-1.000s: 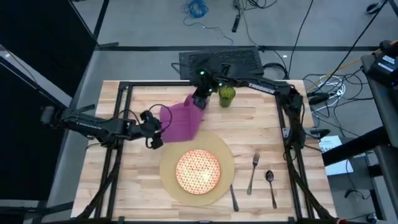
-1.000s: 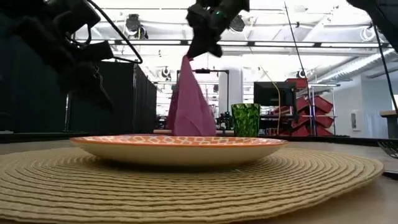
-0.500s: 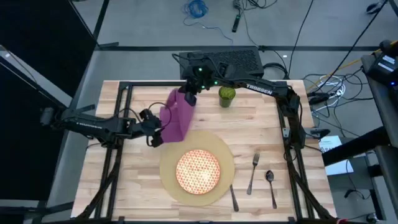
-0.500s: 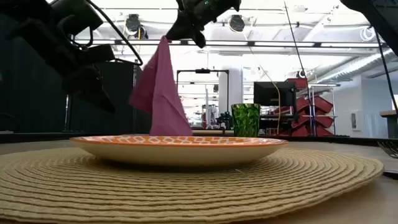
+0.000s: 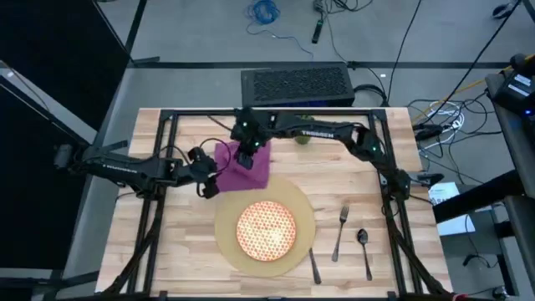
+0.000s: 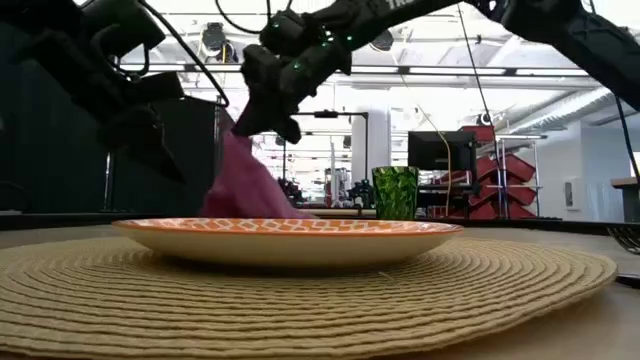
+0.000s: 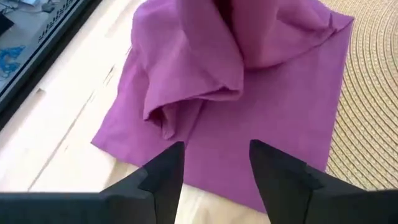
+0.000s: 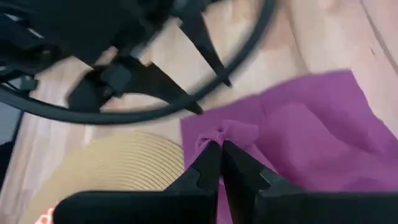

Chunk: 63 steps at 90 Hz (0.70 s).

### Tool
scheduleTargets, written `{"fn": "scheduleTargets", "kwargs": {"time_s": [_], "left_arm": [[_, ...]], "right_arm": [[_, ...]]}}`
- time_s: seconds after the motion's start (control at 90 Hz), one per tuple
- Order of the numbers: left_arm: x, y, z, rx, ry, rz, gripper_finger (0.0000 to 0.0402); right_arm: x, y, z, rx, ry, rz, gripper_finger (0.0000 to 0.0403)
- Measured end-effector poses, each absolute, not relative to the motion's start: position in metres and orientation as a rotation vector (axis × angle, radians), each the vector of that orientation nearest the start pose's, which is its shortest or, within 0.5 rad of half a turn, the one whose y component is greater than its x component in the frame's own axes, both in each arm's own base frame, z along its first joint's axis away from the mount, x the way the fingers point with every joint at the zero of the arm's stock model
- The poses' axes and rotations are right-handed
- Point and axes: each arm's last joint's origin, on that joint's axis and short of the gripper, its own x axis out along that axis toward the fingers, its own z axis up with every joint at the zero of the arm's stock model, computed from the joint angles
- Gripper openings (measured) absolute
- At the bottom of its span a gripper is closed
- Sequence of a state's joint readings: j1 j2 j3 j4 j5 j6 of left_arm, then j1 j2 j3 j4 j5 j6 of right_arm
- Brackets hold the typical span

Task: Set table place
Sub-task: Fold the purple table napkin

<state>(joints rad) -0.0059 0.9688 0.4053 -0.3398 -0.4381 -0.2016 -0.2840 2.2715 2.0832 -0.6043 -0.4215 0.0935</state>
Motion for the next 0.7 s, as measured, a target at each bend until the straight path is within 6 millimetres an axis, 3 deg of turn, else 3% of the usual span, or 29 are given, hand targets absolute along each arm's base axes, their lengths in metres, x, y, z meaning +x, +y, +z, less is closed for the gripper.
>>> {"fn": "scheduleTargets", "kwargs": {"time_s": [0.133,0.289,0.411,0.544,0.7], "left_arm": [[0.167,0.011,0.166,0.021,0.858,0.488,0.0169],[0.167,0.011,0.166,0.019,0.857,0.489,0.0169],[0.166,0.011,0.166,0.018,0.862,0.485,0.0169],[0.167,0.011,0.166,0.017,0.861,0.484,0.0169],[0.167,0.011,0.166,0.011,0.862,0.479,0.0169]], "right_arm": [[0.482,-0.15,0.265,0.366,0.71,0.053,0.0],[0.463,-0.174,0.308,0.347,0.568,-0.048,0.0],[0.461,-0.179,0.317,0.336,0.515,-0.078,0.0],[0.469,-0.179,0.307,0.339,0.51,-0.079,0.0],[0.492,-0.163,0.253,0.423,0.644,0.022,0.0]]}}
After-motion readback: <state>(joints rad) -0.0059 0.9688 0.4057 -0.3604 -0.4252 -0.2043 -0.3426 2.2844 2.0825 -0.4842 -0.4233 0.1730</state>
